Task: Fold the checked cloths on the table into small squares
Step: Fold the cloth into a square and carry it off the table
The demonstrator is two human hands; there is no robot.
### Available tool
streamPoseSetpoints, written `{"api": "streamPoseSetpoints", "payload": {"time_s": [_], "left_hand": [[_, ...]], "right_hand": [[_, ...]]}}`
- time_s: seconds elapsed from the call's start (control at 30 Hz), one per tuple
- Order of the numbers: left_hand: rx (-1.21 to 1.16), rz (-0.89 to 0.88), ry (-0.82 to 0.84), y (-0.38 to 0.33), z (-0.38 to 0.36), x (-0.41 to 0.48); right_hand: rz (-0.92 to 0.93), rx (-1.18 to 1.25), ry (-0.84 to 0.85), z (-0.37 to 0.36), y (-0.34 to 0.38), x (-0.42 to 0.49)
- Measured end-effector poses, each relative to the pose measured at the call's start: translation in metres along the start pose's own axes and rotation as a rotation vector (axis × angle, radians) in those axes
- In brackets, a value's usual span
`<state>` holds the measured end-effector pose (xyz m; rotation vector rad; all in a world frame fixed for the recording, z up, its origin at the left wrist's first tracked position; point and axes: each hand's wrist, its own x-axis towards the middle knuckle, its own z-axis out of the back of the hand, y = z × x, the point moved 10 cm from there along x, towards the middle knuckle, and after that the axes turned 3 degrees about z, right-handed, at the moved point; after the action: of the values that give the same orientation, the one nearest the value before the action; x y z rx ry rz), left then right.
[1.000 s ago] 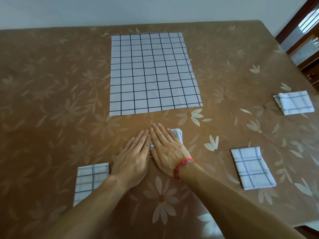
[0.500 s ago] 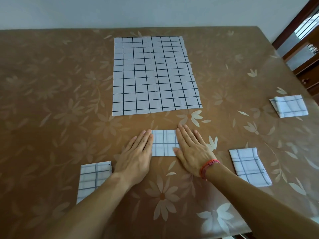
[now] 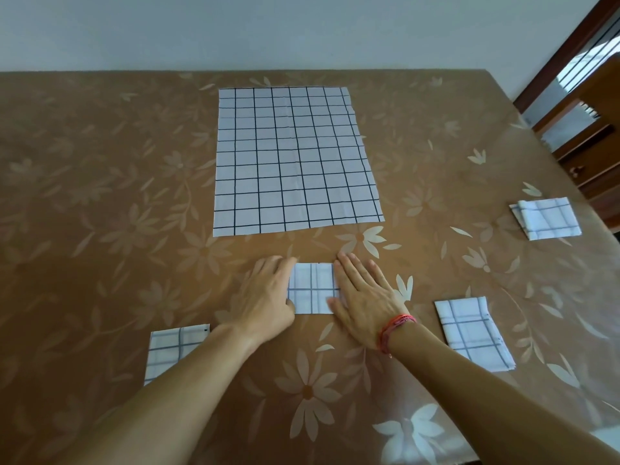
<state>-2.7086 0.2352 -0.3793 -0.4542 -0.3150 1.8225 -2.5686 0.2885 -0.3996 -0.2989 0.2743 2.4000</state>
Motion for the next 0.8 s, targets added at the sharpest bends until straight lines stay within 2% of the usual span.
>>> {"api": "streamPoseSetpoints", "payload": {"time_s": [0.23, 0.37, 0.5, 0.8], "left_hand": [[-0.283, 0.157, -0.053, -0.002, 0.011, 0.005], [-0.507, 0.310, -0.106, 0.007, 0.015, -0.002], [-0.610, 0.321, -0.086, 0.002, 0.022, -0.016], [-0.823, 0.235, -0.091, -0.025, 0.076, -0.052]], "right_hand": [[-0.030, 0.030, 0.022, 0.007, 0.003, 0.003], [-0.044, 0.057, 0.034, 0.015, 0.007, 0.002], [-0.047, 0.084, 0.000, 0.028, 0.010, -0.007], [0.114, 0.088, -0.346, 0.117, 0.060, -0.041]]}}
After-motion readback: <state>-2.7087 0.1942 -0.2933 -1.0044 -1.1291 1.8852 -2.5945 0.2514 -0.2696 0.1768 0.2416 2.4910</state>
